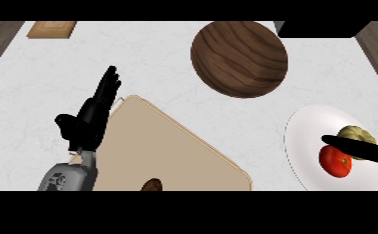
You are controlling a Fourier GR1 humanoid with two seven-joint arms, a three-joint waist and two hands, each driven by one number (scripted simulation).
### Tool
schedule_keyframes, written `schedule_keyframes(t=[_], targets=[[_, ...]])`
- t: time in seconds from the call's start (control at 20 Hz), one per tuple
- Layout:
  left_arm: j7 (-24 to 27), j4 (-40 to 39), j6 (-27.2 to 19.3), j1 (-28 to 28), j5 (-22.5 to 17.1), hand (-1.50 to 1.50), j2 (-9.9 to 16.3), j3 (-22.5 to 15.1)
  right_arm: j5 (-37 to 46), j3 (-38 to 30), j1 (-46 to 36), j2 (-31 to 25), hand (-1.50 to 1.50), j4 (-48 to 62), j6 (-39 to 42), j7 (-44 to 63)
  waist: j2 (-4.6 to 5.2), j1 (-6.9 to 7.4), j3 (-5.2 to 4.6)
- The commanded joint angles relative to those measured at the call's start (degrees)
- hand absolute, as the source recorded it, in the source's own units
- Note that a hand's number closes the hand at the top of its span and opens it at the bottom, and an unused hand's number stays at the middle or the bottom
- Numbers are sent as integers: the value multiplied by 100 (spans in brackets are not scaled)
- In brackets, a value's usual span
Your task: Pick the squash from the plate and place it in the bowl
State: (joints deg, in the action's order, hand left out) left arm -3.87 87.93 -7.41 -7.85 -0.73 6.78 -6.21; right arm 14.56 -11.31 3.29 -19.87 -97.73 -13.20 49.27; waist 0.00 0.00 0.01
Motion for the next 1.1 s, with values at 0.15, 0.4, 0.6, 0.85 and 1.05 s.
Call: schedule_keyframes(t=[0.15, 0.4, 0.6, 0.85, 1.05], targets=[[-49, -398, -119, -354, 190, 0, -239, 31, 764, 292, 253, 138, -150, 377, 41, -1, 3, -18, -1], [13, -25, 236, -13, 72, 0, 13, 276, 554, 52, 149, 178, -150, 897, 375, -513, -1, -4, -1], [60, 53, 525, 77, -114, 0, 176, 485, 530, 42, -194, 142, 150, 1133, 560, -631, 1, 6, -1], [-330, 79, 21, -144, 240, 0, -234, 155, 677, 515, 255, -104, 150, 676, 1205, -954, -5, -22, -2], [-384, 172, 48, -106, 313, 0, -258, 163, 697, 497, -83, 274, 150, 815, 1042, -988, -3, -7, -1]])
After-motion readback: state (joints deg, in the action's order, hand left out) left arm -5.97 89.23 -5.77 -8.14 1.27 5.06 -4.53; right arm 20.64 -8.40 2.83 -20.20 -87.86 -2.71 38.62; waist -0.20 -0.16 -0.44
